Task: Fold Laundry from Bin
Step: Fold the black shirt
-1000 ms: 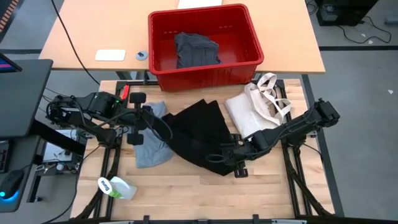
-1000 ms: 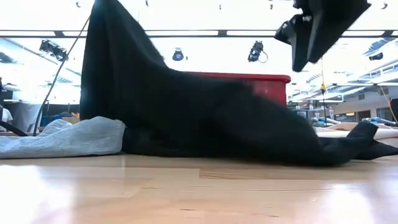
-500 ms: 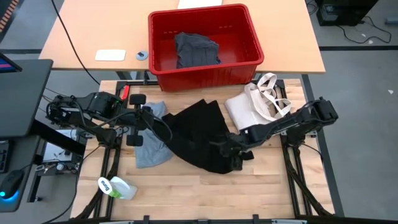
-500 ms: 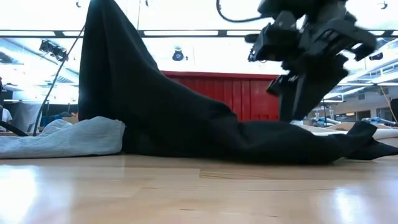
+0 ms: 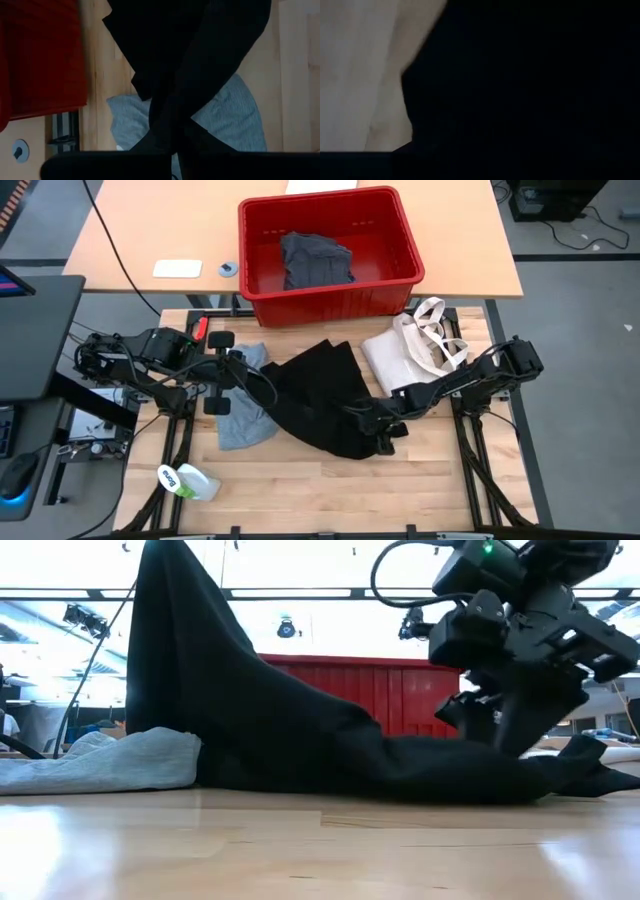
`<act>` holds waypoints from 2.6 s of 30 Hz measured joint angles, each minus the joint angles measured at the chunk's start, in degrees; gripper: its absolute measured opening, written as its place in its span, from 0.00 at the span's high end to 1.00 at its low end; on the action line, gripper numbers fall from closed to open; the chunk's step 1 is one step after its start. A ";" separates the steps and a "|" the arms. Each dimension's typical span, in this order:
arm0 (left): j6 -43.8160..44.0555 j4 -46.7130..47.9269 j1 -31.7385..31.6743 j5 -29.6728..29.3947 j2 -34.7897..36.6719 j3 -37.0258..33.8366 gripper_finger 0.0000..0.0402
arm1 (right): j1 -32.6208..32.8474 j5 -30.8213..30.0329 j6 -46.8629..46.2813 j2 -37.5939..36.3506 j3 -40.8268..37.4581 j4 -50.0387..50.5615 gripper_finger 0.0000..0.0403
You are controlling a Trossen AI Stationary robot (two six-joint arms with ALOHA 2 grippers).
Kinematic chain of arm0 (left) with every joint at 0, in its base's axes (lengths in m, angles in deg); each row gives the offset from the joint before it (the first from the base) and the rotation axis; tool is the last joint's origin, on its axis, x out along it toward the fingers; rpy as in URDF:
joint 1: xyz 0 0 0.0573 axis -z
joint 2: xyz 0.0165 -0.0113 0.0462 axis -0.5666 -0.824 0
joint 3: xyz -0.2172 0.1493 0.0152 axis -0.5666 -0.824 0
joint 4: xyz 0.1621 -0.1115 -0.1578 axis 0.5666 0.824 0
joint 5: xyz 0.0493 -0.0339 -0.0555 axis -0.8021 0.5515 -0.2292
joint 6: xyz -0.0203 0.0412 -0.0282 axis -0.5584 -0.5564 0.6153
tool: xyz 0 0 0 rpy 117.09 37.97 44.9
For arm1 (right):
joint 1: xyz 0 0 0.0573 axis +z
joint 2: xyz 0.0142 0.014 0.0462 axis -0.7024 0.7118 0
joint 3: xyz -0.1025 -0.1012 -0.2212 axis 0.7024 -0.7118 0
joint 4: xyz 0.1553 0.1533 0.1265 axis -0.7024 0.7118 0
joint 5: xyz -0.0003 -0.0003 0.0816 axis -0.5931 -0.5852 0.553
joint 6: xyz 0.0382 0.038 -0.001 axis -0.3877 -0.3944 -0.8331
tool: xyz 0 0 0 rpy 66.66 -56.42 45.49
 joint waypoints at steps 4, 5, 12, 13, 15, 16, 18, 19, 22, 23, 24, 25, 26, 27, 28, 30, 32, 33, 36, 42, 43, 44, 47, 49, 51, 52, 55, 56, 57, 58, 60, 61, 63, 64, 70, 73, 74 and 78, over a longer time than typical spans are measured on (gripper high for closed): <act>0.00 0.00 0.00 0.00 0.00 0.00 0.97 | 0.36 0.47 0.21 0.01 -2.32 -9.39 0.42; 0.00 0.00 0.00 -0.01 0.00 0.00 0.97 | 0.64 0.44 0.75 0.01 -2.40 -11.11 0.43; 0.02 0.00 0.00 -0.02 0.00 0.00 0.97 | 2.13 4.12 2.47 0.02 -2.42 -11.14 0.61; 0.00 0.00 0.00 -0.02 0.00 0.00 0.97 | 2.31 5.16 2.46 0.02 -2.42 -10.47 0.67; 0.00 0.00 0.00 -0.04 0.00 0.00 0.97 | 2.63 8.16 1.94 0.02 -2.42 -9.86 0.85; 0.00 0.00 0.00 -0.09 0.00 0.00 0.97 | 2.73 9.99 1.22 0.00 -2.42 -9.78 0.92; -0.50 -0.38 0.11 -0.28 0.00 0.00 0.97 | 2.98 12.56 -2.44 -0.76 -2.40 -8.15 0.96; -1.31 -1.17 0.52 -0.38 0.06 0.00 0.97 | 3.23 12.61 -4.38 -1.58 -1.93 -5.78 0.96; -4.31 -4.32 2.40 -0.51 1.11 -0.09 0.97 | 4.64 9.68 -6.38 -5.28 2.05 7.30 0.98; -5.32 -5.44 3.05 -0.90 1.81 -0.09 0.97 | 5.35 7.75 -6.43 -6.77 4.04 12.45 0.98; -5.91 -6.16 3.75 -1.71 2.44 -0.09 0.97 | 6.23 5.66 -6.48 -8.23 6.21 17.66 0.98; -5.98 -6.46 4.39 -3.18 3.15 -0.09 0.97 | 7.27 3.18 -6.70 -9.81 8.67 22.35 0.98; -6.00 -6.59 4.96 -5.65 3.96 -0.09 0.97 | 8.39 0.21 -7.05 -11.37 11.45 26.75 0.98; -6.03 -6.71 5.57 -8.33 4.73 -0.09 0.97 | 9.52 -2.80 -7.14 -13.02 14.45 30.78 0.98; -6.05 -7.05 6.27 -11.00 5.54 -0.09 0.97 | 10.67 -5.96 -7.27 -14.52 17.84 35.03 0.98; -6.56 -9.24 7.82 -16.43 7.45 -0.09 0.97 | 13.22 -12.91 -7.53 -16.92 25.04 43.16 0.98; -9.98 -14.13 9.33 -19.76 9.65 -0.09 0.97 | 15.75 -20.61 -7.69 -18.56 32.64 50.03 0.98; -12.80 -17.95 10.08 -20.85 10.72 -0.09 0.97 | 17.09 -24.48 -7.61 -19.18 36.64 52.80 0.98; -22.99 -32.21 11.75 -21.05 13.93 -0.09 0.97 | 20.76 -34.55 -5.33 -20.55 47.28 56.99 0.98; -38.69 -57.58 12.42 -19.64 18.32 0.02 0.97 | 25.47 -39.80 8.01 -22.85 60.57 51.93 0.98; -39.97 -60.43 12.41 -18.95 18.62 0.02 0.97 | 25.62 -39.67 9.86 -23.08 61.57 50.21 0.98; -41.00 -63.14 12.41 -18.03 18.74 0.02 0.97 | 25.70 -39.58 11.61 -23.16 62.39 48.79 0.98; -41.99 -72.16 12.40 -14.13 18.46 0.04 0.97 | 25.70 -37.23 16.62 -23.04 63.74 44.15 0.98; -42.04 -76.92 12.41 -9.87 17.67 0.04 0.97 | 25.70 -33.45 20.10 -22.97 64.25 40.47 0.98; -42.53 -81.53 12.41 -6.70 16.67 0.04 0.97 | 25.70 -28.58 23.14 -23.16 64.37 35.79 0.98; -43.27 -83.41 12.41 -5.66 16.16 0.04 0.97 | 25.70 -25.84 24.61 -23.24 64.39 33.48 0.98; -44.48 -87.21 12.41 -4.08 14.70 0.00 0.97 | 25.70 -19.37 28.48 -23.37 64.41 27.18 0.96; -44.62 -88.58 12.41 -3.55 14.30 0.00 0.97 | 25.70 -17.96 29.79 -23.37 64.41 25.16 0.96; -44.66 -89.98 12.41 -2.89 13.93 0.00 0.97 | 25.70 -16.97 31.28 -23.37 64.41 23.06 0.95; -44.83 -91.37 12.41 -2.47 13.53 0.00 0.97 | 25.70 -16.20 32.73 -23.37 64.41 20.82 0.94; -46.49 -94.95 12.41 -1.74 12.59 0.02 0.97 | 25.70 -15.91 35.42 -23.43 64.41 16.33 0.94; -47.49 -96.77 12.41 -1.69 12.10 0.02 0.97 | 25.70 -15.91 36.29 -23.46 64.41 13.95 0.94; -49.24 -100.87 12.41 -1.64 11.15 0.02 0.97 | 25.70 -15.87 38.25 -23.50 64.41 9.29 0.94; -49.41 -103.00 12.41 -1.64 10.77 0.00 0.97 | 25.70 -15.85 38.72 -23.50 64.41 7.18 0.94; -49.53 -116.76 12.41 -1.66 9.77 0.02 0.96 | 25.70 -15.55 38.06 -23.50 64.41 -3.76 0.94; -49.55 -122.13 11.64 -1.30 9.38 0.02 0.94 | 25.70 -14.66 38.27 -23.44 64.41 -9.11 0.94; -49.55 -123.85 11.20 -1.19 9.34 0.00 0.93 | 25.70 -14.64 38.48 -23.41 64.41 -11.23 0.94; -49.12 -128.77 10.11 1.80 9.40 0.02 0.92 | 25.68 -14.69 40.66 -23.37 64.41 -19.06 0.94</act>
